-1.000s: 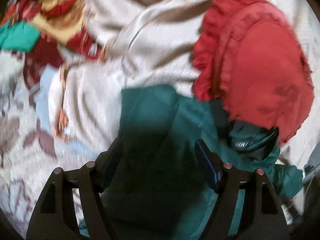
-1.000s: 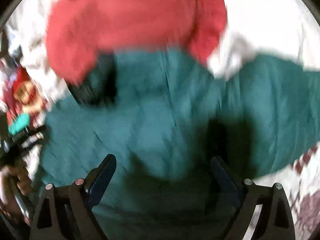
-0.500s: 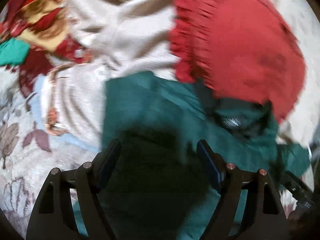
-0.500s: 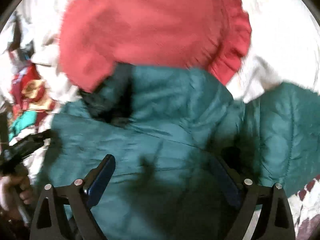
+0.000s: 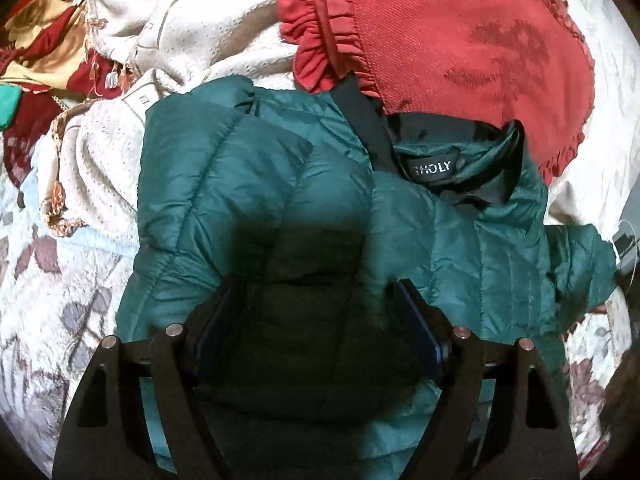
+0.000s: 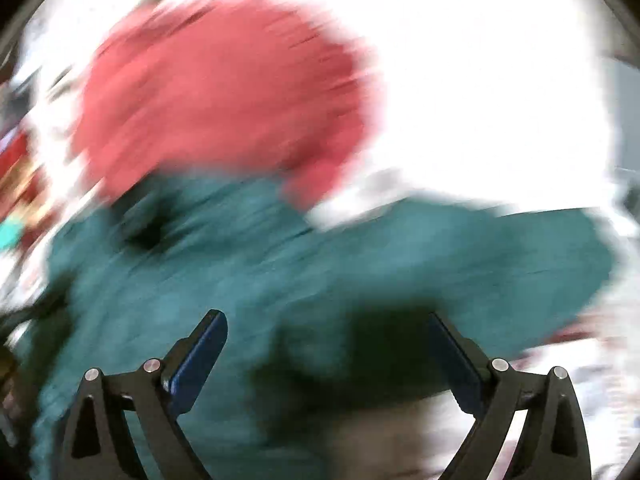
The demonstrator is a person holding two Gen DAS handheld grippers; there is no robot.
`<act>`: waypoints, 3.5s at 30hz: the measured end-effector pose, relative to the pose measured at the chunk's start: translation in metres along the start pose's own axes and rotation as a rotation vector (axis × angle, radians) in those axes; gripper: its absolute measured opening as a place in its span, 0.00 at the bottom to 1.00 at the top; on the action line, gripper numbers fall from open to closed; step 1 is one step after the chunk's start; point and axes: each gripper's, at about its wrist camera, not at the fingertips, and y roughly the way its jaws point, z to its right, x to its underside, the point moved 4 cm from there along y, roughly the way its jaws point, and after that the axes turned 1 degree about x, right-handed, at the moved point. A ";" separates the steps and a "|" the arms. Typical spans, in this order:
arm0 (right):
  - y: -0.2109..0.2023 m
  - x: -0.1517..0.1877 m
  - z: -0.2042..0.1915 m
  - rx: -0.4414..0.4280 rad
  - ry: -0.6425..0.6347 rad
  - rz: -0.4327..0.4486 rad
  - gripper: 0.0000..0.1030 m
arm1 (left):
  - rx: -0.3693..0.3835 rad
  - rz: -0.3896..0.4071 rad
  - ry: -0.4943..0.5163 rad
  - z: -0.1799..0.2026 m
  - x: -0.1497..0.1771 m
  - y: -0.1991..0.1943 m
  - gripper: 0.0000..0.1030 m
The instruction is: Fold large clothes
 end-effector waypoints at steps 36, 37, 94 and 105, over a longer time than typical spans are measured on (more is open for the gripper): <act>-0.081 -0.009 0.016 -0.107 0.087 0.073 0.14 | -0.066 0.059 -0.082 -0.022 0.002 -0.033 0.76; -0.075 -0.006 -0.010 -0.158 0.075 0.072 0.14 | -0.070 0.060 -0.081 -0.024 0.002 -0.034 0.76; 0.020 0.126 -0.159 -0.266 -0.214 -0.338 1.00 | 0.429 0.144 0.086 0.053 -0.012 -0.074 0.07; 0.018 0.124 -0.158 -0.272 -0.205 -0.371 1.00 | 0.195 0.004 -0.051 -0.042 -0.011 -0.054 0.26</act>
